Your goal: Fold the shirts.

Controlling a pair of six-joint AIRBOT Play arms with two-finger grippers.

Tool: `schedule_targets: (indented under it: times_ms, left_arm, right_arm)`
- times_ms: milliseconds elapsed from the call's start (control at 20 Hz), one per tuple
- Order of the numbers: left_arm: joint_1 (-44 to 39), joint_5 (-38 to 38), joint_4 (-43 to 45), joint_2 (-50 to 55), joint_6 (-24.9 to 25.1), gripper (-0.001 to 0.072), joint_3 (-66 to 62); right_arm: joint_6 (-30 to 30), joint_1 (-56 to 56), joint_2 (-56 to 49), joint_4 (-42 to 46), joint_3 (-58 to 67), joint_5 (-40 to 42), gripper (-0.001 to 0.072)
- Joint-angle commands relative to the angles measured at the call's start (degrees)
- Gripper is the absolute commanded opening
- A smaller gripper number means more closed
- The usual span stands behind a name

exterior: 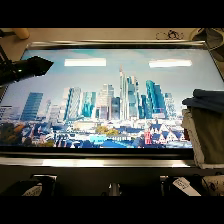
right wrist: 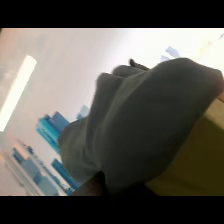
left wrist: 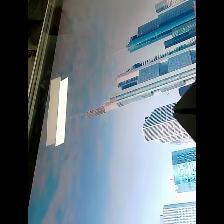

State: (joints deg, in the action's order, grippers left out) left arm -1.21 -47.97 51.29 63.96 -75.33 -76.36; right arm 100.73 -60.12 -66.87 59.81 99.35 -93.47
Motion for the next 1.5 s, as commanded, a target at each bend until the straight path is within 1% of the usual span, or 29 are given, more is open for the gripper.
schedule_targets:
  times_ms: [0, 100, 150, 250, 400, 450, 500, 550, 600, 650, 700, 850, 900, 950, 1000, 1050, 1150, 1200, 1250, 1300, 1350, 1400, 1450]
  left_arm:
    - [0.0, 0.0, 0.0, 0.1, 0.4, 0.0029, 0.0]
    - [0.0, 0.0, 0.0, 0.1, 0.4, 0.0029, 0.0]
    - [0.0, 0.0, 0.0, 0.1, 0.4, 0.0029, 0.0]
    - [0.0, 0.0, 0.0, 0.1, 0.4, 0.0029, 0.0]
    - [0.0, 0.0, 0.0, 0.1, 0.3, 0.0029, 0.0]
    - [0.0, 0.0, 0.0, 0.0, 0.3, 0.0029, 0.0]
    - [0.0, 0.0, -0.1, 0.0, 0.3, 0.0029, 0.0]
    - [0.0, -0.1, -0.1, 0.0, 0.3, 0.0029, 0.0]
    - [0.0, -0.1, -0.1, 0.0, 0.3, 0.0029, 0.0]
    - [0.0, -0.1, -0.1, 0.0, 0.3, 0.0029, 0.0]
    - [0.0, -0.2, -0.1, 0.0, 0.3, 0.0029, 0.0]
    - [0.0, -0.3, 0.0, 0.0, 0.3, 0.0028, 0.0]
    - [0.0, -0.2, 0.0, 0.1, 0.4, 0.0027, 0.0]
    - [-0.1, -0.3, 1.0, 0.2, 0.3, 0.0027, -0.2]
    - [-0.8, -0.7, 4.9, 0.7, 0.2, 0.0026, -1.2]
    - [-2.1, -2.4, 12.2, 1.8, -2.6, 0.0025, -3.4]
    - [-5.8, -9.0, 31.5, 5.9, -13.1, 0.0025, -9.4]
    - [-8.1, -14.3, 42.4, 8.6, -18.3, 0.0026, -12.7]
    - [-10.2, -19.7, 50.7, 11.2, -20.9, 0.0028, -14.9]
    - [-11.5, -23.9, 53.9, 13.2, -21.2, 0.0033, -15.6]
    - [-12.0, -28.0, 52.9, 14.8, -21.2, 0.0136, -15.4]
    - [-12.2, -33.0, 51.0, 16.2, -21.3, 0.0404, -15.0]
    - [-12.3, -37.6, 48.9, 17.1, -21.6, 0.0684, -14.0]
  right_arm:
    - [0.1, -2.1, 1.7, 14.9, -0.6, -8.2, 0.0021]
    - [-0.1, -2.1, 1.9, 19.4, -3.5, -11.8, 0.0021]
    - [-0.2, -2.1, 2.5, 20.8, -6.9, -12.4, 0.0021]
    - [0.7, -2.1, 5.1, 20.9, -17.1, -9.6, 0.0021]
    - [2.7, -1.8, 10.1, 20.0, -35.8, -3.4, 0.0022]
    - [3.0, -1.8, 11.2, 20.2, -40.0, -1.4, 0.0024]
    - [3.1, -1.8, 11.8, 20.8, -42.8, 0.7, 0.0131]
    - [3.2, -1.8, 11.8, 21.4, -43.3, 2.1, 0.0392]
    - [2.6, -1.8, 11.8, 21.4, -42.7, 5.2, 0.0631]
    - [1.1, -1.8, 11.8, 21.2, -40.8, 6.5, 0.0697]
    - [-0.6, -1.8, 11.8, 21.5, -38.1, 8.0, 0.0696]
    - [-2.4, -1.8, 10.7, 25.9, -25.7, 14.9, 0.0687]
    - [-4.0, -1.8, 9.5, 25.2, -20.2, 17.3, 0.0687]
    - [-5.2, -1.5, 7.6, 22.1, -14.5, 19.3, 0.0680]
    - [-6.2, 0.2, 5.6, 19.5, -9.3, 20.6, 0.0676]
    - [-7.6, 4.0, 3.3, 17.2, -4.4, 21.5, 0.0676]
    - [-8.0, 16.2, -0.5, 17.5, 1.1, 22.4, 0.0676]
    - [-8.0, 24.9, -2.0, 19.3, 1.6, 22.3, 0.0676]
    - [-7.5, 34.3, -3.9, 22.3, 1.6, 21.3, 0.0676]
    - [-5.5, 43.3, -6.4, 25.5, 1.6, 18.9, 0.0676]
    - [-3.7, 50.5, -9.3, 26.6, 1.6, 16.1, 0.0677]
    - [-2.8, 56.0, -12.9, 25.1, 1.6, 12.0, 0.0677]
    - [-3.0, 59.3, -16.3, 21.2, 1.6, 8.0, 0.0678]
